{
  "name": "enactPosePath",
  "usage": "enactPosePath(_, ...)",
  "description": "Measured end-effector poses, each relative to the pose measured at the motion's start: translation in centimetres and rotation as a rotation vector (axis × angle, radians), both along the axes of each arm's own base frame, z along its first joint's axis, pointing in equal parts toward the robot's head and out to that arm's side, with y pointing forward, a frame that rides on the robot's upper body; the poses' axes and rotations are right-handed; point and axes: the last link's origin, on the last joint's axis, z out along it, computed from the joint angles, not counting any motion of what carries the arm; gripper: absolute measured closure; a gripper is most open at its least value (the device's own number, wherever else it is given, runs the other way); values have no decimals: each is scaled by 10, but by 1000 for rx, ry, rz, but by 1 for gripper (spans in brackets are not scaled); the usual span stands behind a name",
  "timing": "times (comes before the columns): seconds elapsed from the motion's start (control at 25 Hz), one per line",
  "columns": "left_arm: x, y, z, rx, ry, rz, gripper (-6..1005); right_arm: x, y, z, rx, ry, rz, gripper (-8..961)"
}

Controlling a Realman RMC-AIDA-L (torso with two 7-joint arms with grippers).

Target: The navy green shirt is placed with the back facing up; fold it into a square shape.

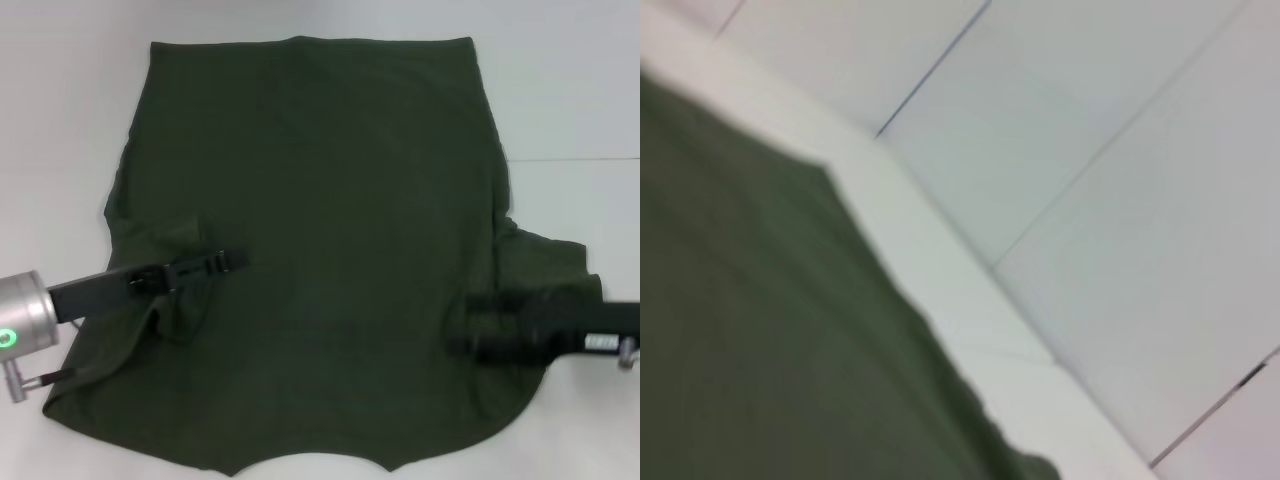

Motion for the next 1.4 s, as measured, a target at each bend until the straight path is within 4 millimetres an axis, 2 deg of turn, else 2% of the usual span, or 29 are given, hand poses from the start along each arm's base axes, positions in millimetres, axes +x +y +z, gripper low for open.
enactPosePath(0.24, 12, -3, -21, 94, 31, -145, 92, 7, 24, 44, 33, 105, -286, 25)
enactPosePath(0.44, 20, -9, -34, 127, 84, -287, 92, 28, 47, 83, -12, -24, -658, 26)
enactPosePath(0.6, 20, -11, -36, 138, 105, -318, 92, 28, 54, 97, -11, -104, -752, 26)
enactPosePath(0.88, 20, -11, -41, 154, 134, -344, 92, 30, 59, 99, -16, -245, -827, 25)
enactPosePath(1.4, 20, -9, -47, 163, 158, -335, 91, 38, 69, 88, 61, -284, -807, 49)
